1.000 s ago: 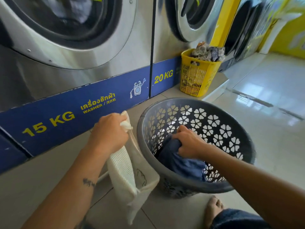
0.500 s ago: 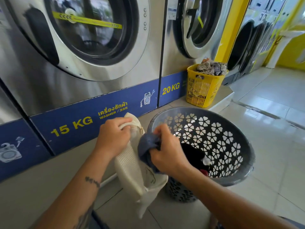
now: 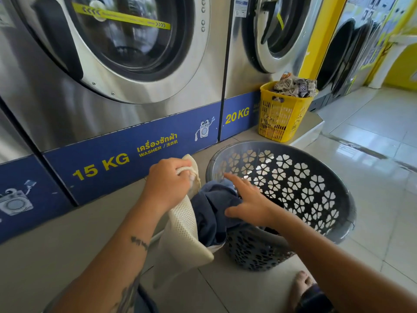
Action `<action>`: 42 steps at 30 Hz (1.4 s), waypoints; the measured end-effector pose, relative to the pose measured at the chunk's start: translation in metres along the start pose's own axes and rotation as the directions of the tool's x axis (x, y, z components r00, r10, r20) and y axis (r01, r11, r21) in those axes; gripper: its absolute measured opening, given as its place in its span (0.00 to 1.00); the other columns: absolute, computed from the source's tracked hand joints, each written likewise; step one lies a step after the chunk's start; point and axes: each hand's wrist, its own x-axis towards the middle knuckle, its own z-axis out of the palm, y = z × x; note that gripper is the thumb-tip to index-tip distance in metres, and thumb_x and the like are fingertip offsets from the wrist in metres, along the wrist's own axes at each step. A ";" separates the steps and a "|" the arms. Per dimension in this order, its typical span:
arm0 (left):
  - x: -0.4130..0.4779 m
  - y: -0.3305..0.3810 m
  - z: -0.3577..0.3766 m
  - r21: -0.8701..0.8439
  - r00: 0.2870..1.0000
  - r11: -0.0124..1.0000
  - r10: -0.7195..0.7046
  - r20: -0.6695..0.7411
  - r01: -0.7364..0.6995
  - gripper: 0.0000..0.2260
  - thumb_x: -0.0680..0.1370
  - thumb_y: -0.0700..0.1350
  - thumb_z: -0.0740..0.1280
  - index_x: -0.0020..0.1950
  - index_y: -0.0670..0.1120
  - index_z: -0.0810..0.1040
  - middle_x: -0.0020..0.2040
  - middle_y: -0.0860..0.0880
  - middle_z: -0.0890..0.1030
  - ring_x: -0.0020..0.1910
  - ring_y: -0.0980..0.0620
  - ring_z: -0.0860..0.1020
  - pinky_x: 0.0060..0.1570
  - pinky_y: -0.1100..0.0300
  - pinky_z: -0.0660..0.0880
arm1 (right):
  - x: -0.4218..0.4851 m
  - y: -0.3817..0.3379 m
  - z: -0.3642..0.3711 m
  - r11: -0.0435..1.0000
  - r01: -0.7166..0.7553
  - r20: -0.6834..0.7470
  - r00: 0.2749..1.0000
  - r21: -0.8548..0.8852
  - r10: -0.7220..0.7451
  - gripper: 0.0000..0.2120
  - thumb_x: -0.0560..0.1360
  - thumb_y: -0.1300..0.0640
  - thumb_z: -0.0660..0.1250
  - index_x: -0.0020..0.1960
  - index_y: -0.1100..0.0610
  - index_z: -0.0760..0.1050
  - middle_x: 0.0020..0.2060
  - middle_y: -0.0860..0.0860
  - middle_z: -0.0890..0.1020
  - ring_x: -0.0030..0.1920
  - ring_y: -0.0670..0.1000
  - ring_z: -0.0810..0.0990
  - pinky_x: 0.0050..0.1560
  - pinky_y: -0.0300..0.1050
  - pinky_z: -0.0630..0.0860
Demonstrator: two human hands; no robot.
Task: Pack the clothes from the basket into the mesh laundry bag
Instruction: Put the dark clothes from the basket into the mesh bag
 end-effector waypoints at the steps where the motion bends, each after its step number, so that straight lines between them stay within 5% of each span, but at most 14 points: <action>1: 0.000 0.001 0.002 0.013 1.000 1.000 0.004 0.003 -0.004 0.15 0.77 0.44 0.66 0.63 0.49 0.82 0.63 0.48 0.81 0.63 0.45 0.76 0.59 0.56 0.72 | 0.002 0.007 0.002 0.989 -0.051 0.079 0.996 0.142 0.040 0.41 0.69 0.53 0.72 0.78 0.42 0.60 0.73 0.53 0.70 0.69 0.56 0.71 0.70 0.58 0.71; 3: 0.001 0.002 0.006 0.039 1.000 0.999 0.012 0.013 -0.013 0.14 0.77 0.43 0.66 0.61 0.48 0.82 0.61 0.46 0.82 0.62 0.43 0.76 0.60 0.52 0.73 | 0.002 0.014 0.008 0.965 -0.076 0.097 0.994 0.249 0.053 0.33 0.73 0.56 0.72 0.74 0.44 0.66 0.65 0.51 0.77 0.62 0.53 0.78 0.66 0.56 0.76; 10: 0.004 0.005 0.010 0.076 1.000 0.997 0.007 -0.006 -0.006 0.15 0.77 0.43 0.65 0.61 0.47 0.82 0.60 0.43 0.82 0.62 0.40 0.76 0.59 0.51 0.73 | -0.001 0.001 0.013 0.976 0.155 -0.265 0.945 -0.152 -0.191 0.13 0.67 0.51 0.67 0.51 0.47 0.72 0.41 0.45 0.81 0.42 0.51 0.80 0.44 0.57 0.80; 14: 0.008 0.007 0.007 0.026 0.999 1.000 -0.015 -0.037 0.016 0.16 0.77 0.44 0.65 0.64 0.50 0.81 0.62 0.45 0.81 0.63 0.43 0.76 0.58 0.55 0.72 | -0.013 -0.040 0.015 0.905 0.281 -0.330 0.862 -0.319 -0.384 0.17 0.71 0.52 0.68 0.59 0.48 0.73 0.53 0.47 0.80 0.51 0.53 0.79 0.50 0.54 0.79; 18: 0.008 0.005 0.002 0.018 0.999 0.999 -0.028 -0.042 0.029 0.15 0.78 0.42 0.64 0.63 0.50 0.82 0.63 0.46 0.81 0.62 0.45 0.77 0.56 0.59 0.71 | -0.021 -0.049 0.019 0.858 0.420 0.162 0.907 -0.296 -0.389 0.18 0.70 0.56 0.67 0.60 0.51 0.77 0.53 0.49 0.82 0.53 0.53 0.80 0.56 0.55 0.78; 19: 0.007 0.004 0.002 0.021 0.999 0.999 -0.035 -0.028 0.036 0.15 0.78 0.42 0.64 0.63 0.50 0.82 0.63 0.46 0.81 0.61 0.45 0.77 0.55 0.60 0.71 | -0.021 -0.045 0.017 0.863 0.403 0.187 0.914 -0.305 -0.361 0.19 0.70 0.57 0.67 0.61 0.50 0.78 0.54 0.49 0.82 0.54 0.53 0.79 0.57 0.54 0.78; 24: 0.004 -0.004 0.009 0.072 0.998 0.996 -0.046 0.053 0.043 0.16 0.78 0.44 0.64 0.65 0.51 0.81 0.64 0.45 0.80 0.61 0.44 0.77 0.58 0.53 0.74 | -0.012 -0.015 0.004 0.859 0.140 -0.069 0.978 -0.493 -0.198 0.38 0.69 0.50 0.71 0.76 0.39 0.60 0.71 0.50 0.63 0.70 0.56 0.61 0.69 0.59 0.69; 27: 0.003 -0.003 0.011 0.081 0.996 0.996 -0.046 0.081 0.040 0.16 0.78 0.44 0.65 0.65 0.50 0.80 0.66 0.45 0.79 0.64 0.44 0.75 0.61 0.52 0.72 | -0.010 0.000 0.012 0.900 0.124 0.012 0.991 -0.417 -0.131 0.30 0.73 0.47 0.68 0.73 0.39 0.64 0.68 0.50 0.70 0.67 0.57 0.70 0.65 0.59 0.73; 32: 0.004 -0.002 0.010 0.074 0.995 0.996 -0.053 0.089 0.046 0.16 0.78 0.44 0.64 0.66 0.51 0.79 0.66 0.45 0.78 0.64 0.44 0.75 0.59 0.52 0.73 | -0.012 -0.010 0.015 0.866 0.194 -0.157 0.943 -0.460 -0.295 0.15 0.73 0.54 0.70 0.59 0.47 0.77 0.50 0.48 0.77 0.50 0.53 0.78 0.45 0.51 0.79; 37: 0.000 -0.003 0.003 -0.130 0.989 0.988 -0.066 0.134 0.084 0.15 0.78 0.43 0.65 0.62 0.53 0.82 0.65 0.51 0.79 0.63 0.52 0.75 0.58 0.58 0.70 | -0.016 -0.034 0.033 0.973 0.187 -0.325 0.936 0.136 -0.134 0.18 0.69 0.55 0.76 0.52 0.47 0.68 0.45 0.48 0.83 0.45 0.50 0.82 0.46 0.49 0.81; 39: -0.002 -0.006 -0.001 -0.164 0.991 0.984 -0.054 0.119 0.073 0.14 0.78 0.43 0.65 0.60 0.53 0.83 0.64 0.52 0.80 0.63 0.54 0.76 0.61 0.58 0.70 | -0.015 -0.035 0.046 0.964 0.203 -0.266 0.952 0.173 -0.153 0.17 0.70 0.53 0.75 0.52 0.49 0.68 0.46 0.48 0.83 0.47 0.51 0.82 0.49 0.51 0.80; 42: -0.007 -0.015 -0.008 -0.123 0.994 0.990 -0.053 0.090 0.064 0.13 0.78 0.43 0.65 0.59 0.54 0.83 0.64 0.52 0.80 0.63 0.54 0.76 0.63 0.57 0.70 | -0.016 -0.031 0.058 0.967 0.253 0.062 0.965 0.026 -0.254 0.12 0.75 0.55 0.70 0.59 0.53 0.76 0.53 0.47 0.82 0.52 0.51 0.80 0.55 0.48 0.76</action>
